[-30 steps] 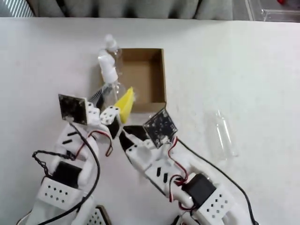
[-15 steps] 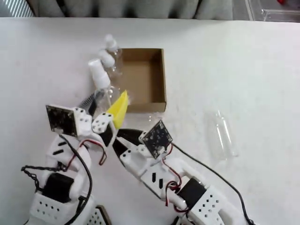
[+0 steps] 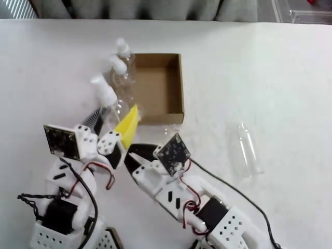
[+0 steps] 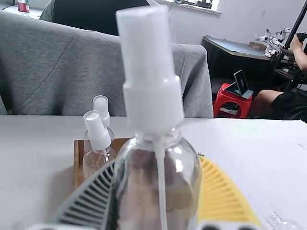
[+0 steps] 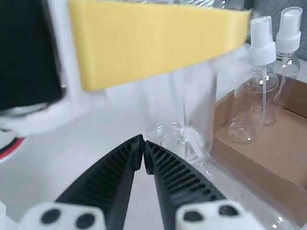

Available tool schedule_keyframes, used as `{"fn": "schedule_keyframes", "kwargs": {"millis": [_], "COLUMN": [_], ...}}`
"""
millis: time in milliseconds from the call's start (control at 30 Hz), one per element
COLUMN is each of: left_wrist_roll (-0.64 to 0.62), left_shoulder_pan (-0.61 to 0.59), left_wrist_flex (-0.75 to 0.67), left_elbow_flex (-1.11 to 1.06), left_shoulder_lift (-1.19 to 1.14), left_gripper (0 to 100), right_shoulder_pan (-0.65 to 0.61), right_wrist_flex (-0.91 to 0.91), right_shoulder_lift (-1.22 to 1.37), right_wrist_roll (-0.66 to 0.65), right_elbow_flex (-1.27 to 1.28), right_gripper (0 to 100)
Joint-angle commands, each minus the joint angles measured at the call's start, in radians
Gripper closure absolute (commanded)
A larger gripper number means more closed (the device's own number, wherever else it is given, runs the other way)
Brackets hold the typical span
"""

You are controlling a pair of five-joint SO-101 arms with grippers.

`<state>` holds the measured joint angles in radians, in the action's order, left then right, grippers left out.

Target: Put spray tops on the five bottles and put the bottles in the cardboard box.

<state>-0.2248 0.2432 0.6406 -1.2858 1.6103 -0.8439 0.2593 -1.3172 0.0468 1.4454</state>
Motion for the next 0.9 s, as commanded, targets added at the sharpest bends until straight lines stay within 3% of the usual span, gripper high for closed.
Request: {"fn": "schedule_keyframes", "kwargs": {"millis": [0,767,867], "left_wrist_roll": [-0.009,-0.006,-0.006], "left_shoulder_pan": [0.008,-0.001,-0.001], "left_wrist_flex": [0.034,-0.028,-0.126], "left_elbow_flex": [0.052,-0.009,-0.066], "left_shoulder_lift": [0.024,0.021,0.019], "left_gripper": [98,98,98], "right_shoulder_pan": [0.073,0.142,0.14], "right_wrist_flex": [-0.033,-0.024,-0.025], "right_shoulder_lift": [-0.013,-0.013,-0.013], "right_wrist_roll": [0.012,0.006,0.005], "right_elbow_flex": [-0.008,-0.002,0.018], "right_gripper": [98.3,98.3,98.3]}}
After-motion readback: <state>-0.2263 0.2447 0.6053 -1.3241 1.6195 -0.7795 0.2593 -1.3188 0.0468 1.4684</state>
